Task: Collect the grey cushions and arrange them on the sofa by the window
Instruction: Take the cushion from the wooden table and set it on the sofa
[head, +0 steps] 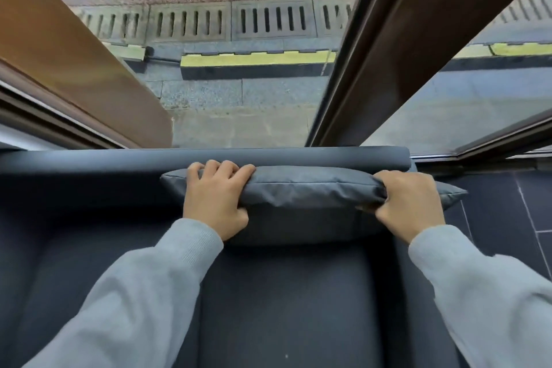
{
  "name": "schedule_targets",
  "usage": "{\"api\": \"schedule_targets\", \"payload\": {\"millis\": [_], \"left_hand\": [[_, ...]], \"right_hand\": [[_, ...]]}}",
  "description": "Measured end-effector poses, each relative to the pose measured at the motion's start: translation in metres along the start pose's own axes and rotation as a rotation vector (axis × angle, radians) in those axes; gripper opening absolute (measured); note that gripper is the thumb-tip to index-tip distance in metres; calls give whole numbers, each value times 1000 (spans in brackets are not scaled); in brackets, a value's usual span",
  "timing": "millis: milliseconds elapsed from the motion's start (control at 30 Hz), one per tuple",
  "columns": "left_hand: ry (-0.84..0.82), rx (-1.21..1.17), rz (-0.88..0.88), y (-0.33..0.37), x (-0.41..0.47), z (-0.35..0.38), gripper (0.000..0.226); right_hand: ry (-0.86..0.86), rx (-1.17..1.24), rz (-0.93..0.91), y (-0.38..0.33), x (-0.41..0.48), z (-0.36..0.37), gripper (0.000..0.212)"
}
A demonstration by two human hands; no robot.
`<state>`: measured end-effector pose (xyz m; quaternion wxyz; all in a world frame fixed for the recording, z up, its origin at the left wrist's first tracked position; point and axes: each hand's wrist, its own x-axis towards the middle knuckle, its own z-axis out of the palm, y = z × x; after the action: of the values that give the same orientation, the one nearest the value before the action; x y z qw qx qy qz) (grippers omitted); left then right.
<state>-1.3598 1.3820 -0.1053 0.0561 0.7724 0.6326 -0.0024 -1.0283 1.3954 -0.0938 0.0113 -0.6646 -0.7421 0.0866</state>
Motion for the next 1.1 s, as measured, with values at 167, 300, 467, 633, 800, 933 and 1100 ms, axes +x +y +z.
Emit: {"api": "schedule_targets", "payload": {"millis": [167, 300, 467, 633, 800, 933, 1100], "left_hand": [[-180, 14, -14, -6, 25, 24, 72], [-100, -13, 15, -15, 33, 42, 65], [-269, -58, -23, -11, 35, 28, 64], [-345, -58, -94, -63, 19, -13, 99], [-263, -356, -186, -98, -6, -25, 54], [-158, -355, -200, -91, -3, -17, 50], [-162, -309, -199, -91, 2, -14, 55]], "right_hand": [[-15, 3, 4, -4, 15, 26, 46], [-84, -88, -19, -3, 39, 34, 58], [-280, -94, 0, 0, 40, 23, 78], [-153, 58, 154, 45, -1, -12, 112], [128, 316, 385, 82, -29, -22, 26], [358, 564, 620, 79, -20, -16, 12], [247, 606, 600, 67, -22, -12, 17]]}}
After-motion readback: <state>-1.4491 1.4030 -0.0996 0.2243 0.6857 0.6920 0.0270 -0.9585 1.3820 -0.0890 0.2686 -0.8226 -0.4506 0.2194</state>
